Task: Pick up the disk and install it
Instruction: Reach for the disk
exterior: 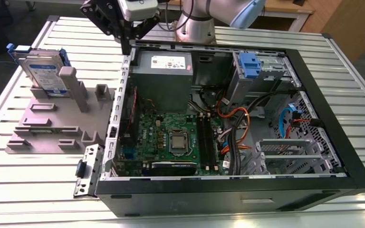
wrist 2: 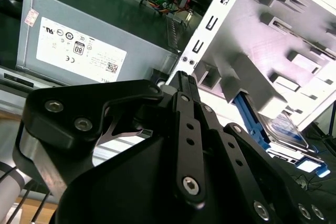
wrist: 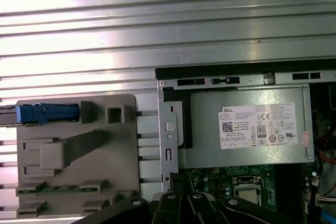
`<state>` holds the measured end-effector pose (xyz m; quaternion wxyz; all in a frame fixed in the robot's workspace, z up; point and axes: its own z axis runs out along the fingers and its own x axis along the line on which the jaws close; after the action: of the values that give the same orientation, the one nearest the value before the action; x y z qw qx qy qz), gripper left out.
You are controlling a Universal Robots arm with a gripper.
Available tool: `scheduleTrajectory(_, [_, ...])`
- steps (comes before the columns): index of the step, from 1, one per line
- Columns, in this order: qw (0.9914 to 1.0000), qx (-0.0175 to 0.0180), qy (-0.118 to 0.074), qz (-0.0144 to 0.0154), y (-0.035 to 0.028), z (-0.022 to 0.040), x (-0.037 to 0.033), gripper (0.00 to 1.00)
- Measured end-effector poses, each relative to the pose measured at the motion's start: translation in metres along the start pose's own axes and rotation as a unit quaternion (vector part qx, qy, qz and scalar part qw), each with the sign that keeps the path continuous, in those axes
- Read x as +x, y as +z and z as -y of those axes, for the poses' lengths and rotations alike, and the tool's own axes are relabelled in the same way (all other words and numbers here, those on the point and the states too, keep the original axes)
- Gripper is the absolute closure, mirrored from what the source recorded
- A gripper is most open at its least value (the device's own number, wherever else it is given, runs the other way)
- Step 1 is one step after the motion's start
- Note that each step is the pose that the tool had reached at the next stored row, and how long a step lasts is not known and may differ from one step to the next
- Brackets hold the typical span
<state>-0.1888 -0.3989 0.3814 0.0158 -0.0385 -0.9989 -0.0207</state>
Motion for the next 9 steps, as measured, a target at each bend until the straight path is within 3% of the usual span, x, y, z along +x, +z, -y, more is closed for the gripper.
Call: scheduleTrajectory(9, [1.0, 0.0, 0.0, 0.0, 0.0002, 0.0003, 0.0048, 0.89])
